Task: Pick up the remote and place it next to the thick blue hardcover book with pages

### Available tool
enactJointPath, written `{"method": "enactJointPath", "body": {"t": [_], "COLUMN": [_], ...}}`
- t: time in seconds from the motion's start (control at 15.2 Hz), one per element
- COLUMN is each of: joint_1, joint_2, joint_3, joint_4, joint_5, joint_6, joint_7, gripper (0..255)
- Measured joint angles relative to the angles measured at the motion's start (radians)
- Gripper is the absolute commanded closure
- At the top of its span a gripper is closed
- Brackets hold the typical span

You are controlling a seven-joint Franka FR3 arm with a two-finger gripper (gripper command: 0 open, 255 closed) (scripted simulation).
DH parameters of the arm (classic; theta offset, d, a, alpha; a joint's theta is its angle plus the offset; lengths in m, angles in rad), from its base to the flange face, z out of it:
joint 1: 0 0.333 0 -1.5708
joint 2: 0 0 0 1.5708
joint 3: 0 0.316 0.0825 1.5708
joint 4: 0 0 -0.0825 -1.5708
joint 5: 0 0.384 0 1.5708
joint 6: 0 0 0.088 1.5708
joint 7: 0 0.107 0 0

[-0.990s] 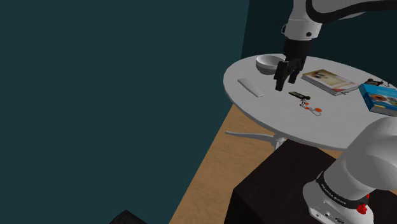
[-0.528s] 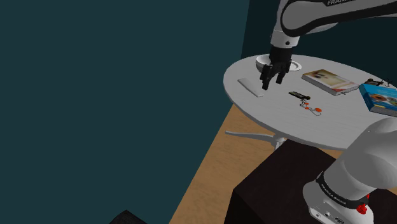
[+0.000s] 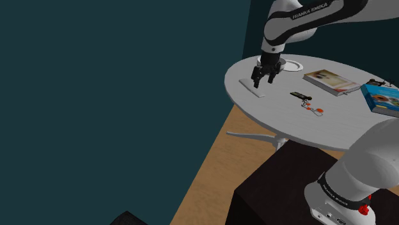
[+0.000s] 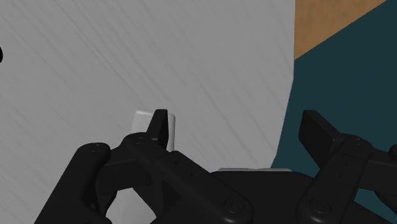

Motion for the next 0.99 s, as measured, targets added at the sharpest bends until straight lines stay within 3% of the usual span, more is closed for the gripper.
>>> {"method": "enactJointPath", "body": {"t": [0.79,0.99], "joint_1": [-0.059,-0.069], "joint_2": [0.429,0.487], "joint_3": [-0.062,-0.065], "joint_4": [0.316,0.354], "joint_5": [0.066,0.079], "joint_6": [0.15,0.173], "joint_7": [-0.01,-0.013], "gripper": [0,0]}}
